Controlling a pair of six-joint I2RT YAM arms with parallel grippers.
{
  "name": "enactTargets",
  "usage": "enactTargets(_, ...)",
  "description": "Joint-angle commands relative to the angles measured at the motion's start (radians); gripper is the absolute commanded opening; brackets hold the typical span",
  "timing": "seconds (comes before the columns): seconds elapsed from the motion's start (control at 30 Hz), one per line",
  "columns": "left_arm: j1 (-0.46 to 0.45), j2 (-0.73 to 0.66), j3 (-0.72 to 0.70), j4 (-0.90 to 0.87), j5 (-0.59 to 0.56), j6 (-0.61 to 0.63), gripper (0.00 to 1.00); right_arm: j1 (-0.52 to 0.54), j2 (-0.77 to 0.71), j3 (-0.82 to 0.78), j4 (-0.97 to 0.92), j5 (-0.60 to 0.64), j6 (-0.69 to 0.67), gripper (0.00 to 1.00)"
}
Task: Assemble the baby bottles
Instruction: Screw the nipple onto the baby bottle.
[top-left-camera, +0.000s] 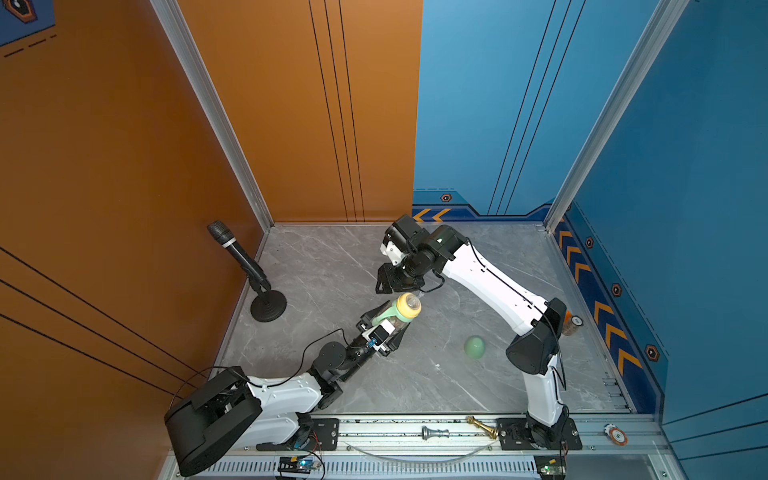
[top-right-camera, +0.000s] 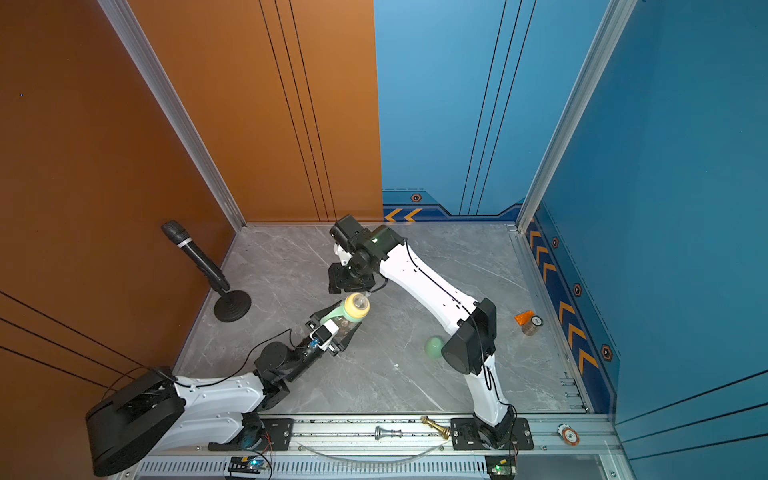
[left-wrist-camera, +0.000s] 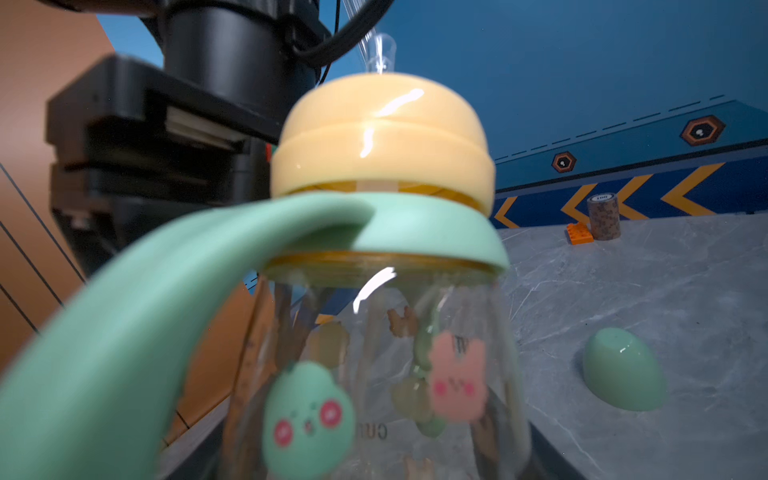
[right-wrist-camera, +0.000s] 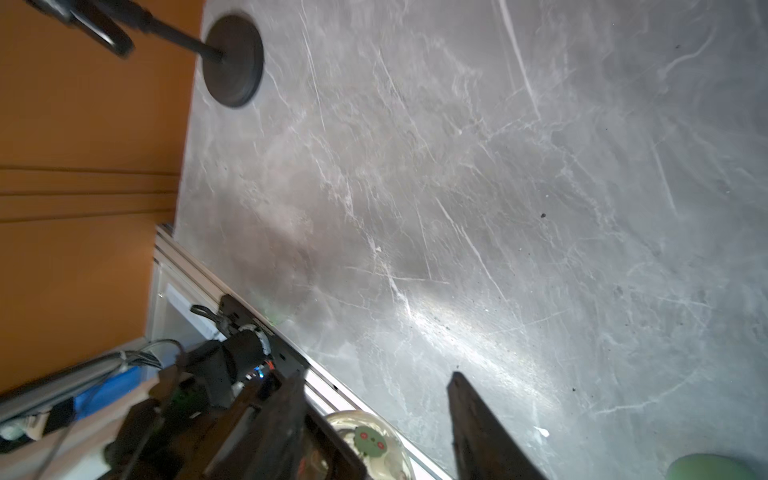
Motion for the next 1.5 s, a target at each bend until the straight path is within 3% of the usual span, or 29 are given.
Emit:
enactTargets(0.0, 0.001, -0.002, -0.008, 0.064, 0.014, -0.061, 0.05, -0.064, -0.089, 0.112, -0.001, -0.018, 0.070, 0.67)
enactTargets(0.1, 0.006, 0.017, -0.021, 0.064, 0.043, -0.106, 0.05, -0.121, -0.124, 0.163, 0.000, -0.076, 0.050, 0.74)
enactTargets(0.2, 0.057, 0.018, -0.026, 0.065, 0.175, -0.218, 0.05, -0.205, -0.187, 0.132, -0.025, -0.120, -0.077, 0.75)
enactTargets(0.3, 0.181, 0.033, 0.003, 0.065, 0.456, -0.402, 0.05, -0.269, -0.287, -0.039, -0.071, -0.193, -0.493, 0.68)
enactTargets(0.4, 0.224, 0.067, 0.044, 0.064, 0.650, -0.498, 0.05, -0.283, -0.490, -0.414, -0.035, -0.292, -1.079, 0.68)
enactTargets(0.47, 0.231, 0.092, 0.063, 0.065, 0.694, -0.521, 0.05, -0.277, -0.636, -0.660, 0.012, -0.311, -1.436, 0.90)
enactTargets(0.5, 0.229, 0.098, 0.068, 0.063, 0.699, -0.523, 0.05, -0.275, -0.684, -0.727, 0.078, -0.299, -1.501, 0.94)
enactTargets(0.63, 0.216, 0.112, 0.091, 0.062, 0.735, -0.524, 0.05, -0.282, -0.654, -0.664, 0.074, -0.370, -1.551, 0.96)
enactTargets(0.83, 0.204, 0.139, 0.120, 0.062, 0.766, -0.530, 0.05, -0.171, -0.531, -0.557, -0.034, -0.342, -1.619, 0.95)
enactTargets(1.07, 0.198, 0.146, 0.122, 0.064, 0.781, -0.528, 0.05, -0.120, -0.462, -0.506, -0.043, -0.349, -1.598, 0.94)
enactTargets(1.47, 0.209, 0.150, 0.121, 0.063, 0.783, -0.531, 0.05, -0.066, -0.441, -0.441, -0.111, -0.338, -1.581, 0.83)
